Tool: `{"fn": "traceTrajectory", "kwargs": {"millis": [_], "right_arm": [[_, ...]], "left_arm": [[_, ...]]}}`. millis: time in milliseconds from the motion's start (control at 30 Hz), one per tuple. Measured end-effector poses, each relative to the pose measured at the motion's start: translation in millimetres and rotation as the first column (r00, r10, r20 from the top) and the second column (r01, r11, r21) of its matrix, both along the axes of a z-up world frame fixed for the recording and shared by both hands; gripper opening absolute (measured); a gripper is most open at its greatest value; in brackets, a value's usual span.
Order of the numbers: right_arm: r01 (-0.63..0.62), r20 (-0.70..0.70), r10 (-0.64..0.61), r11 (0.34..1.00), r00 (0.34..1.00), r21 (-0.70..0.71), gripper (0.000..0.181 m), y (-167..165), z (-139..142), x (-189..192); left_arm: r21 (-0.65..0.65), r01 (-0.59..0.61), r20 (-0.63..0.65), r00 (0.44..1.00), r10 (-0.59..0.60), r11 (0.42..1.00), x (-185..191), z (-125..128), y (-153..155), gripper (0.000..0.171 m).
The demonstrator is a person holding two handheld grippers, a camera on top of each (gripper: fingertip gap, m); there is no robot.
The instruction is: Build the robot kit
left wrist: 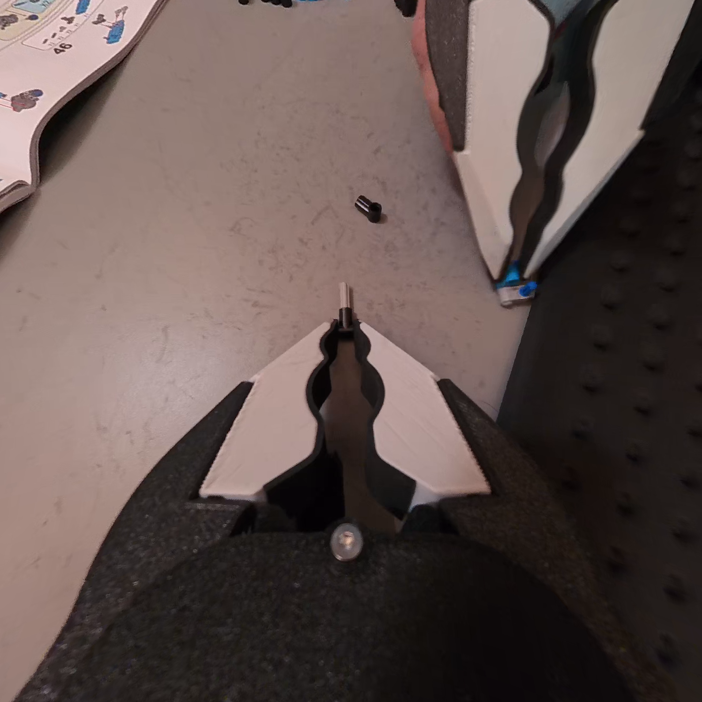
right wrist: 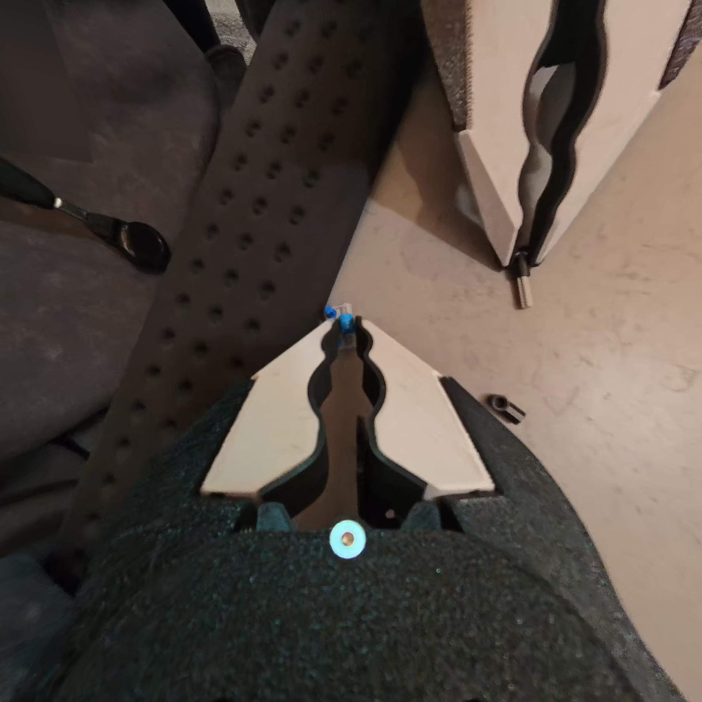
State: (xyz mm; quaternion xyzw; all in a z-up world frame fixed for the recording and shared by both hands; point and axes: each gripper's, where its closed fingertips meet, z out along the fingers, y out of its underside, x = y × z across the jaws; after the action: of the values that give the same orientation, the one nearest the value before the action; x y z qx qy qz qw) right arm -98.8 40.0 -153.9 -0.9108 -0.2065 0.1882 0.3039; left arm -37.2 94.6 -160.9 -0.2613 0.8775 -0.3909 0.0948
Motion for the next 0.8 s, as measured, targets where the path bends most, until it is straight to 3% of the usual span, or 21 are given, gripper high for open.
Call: {"fn": "traceTrajectory", "kwargs": {"millis": [133, 200, 267, 800], "right_arm": [[0.075, 0.117, -0.083, 0.994, 0.99, 0.077, 0.007, 8.7, 4.2, 26.5], [0.166, 0.174, -0.186, 0.978, 0.967, 0.125, 0.006, 14.5, 6.7, 52.6], [0.2, 0.174, -0.22, 0.972, 0.96, 0.123, 0.006, 14.4, 6.5, 62.2], [0.18, 0.189, -0.193, 0.98, 0.963, 0.081, 0.007, 22.5, 0.0, 57.1]], "left_arm": [[0.018, 0.066, 0.061, 0.996, -0.067, 0.998, -8.9, 3.0, -5.2, 0.006], [0.011, 0.078, 0.088, 0.993, -0.079, 0.997, -9.8, 6.4, -7.8, 0.006], [-0.021, 0.077, 0.112, 0.991, -0.074, 0.997, -7.6, 13.1, -10.8, 0.006], [0.047, 0.149, 0.149, 0.977, -0.155, 0.988, -14.6, 7.3, -20.3, 0.006]]}}
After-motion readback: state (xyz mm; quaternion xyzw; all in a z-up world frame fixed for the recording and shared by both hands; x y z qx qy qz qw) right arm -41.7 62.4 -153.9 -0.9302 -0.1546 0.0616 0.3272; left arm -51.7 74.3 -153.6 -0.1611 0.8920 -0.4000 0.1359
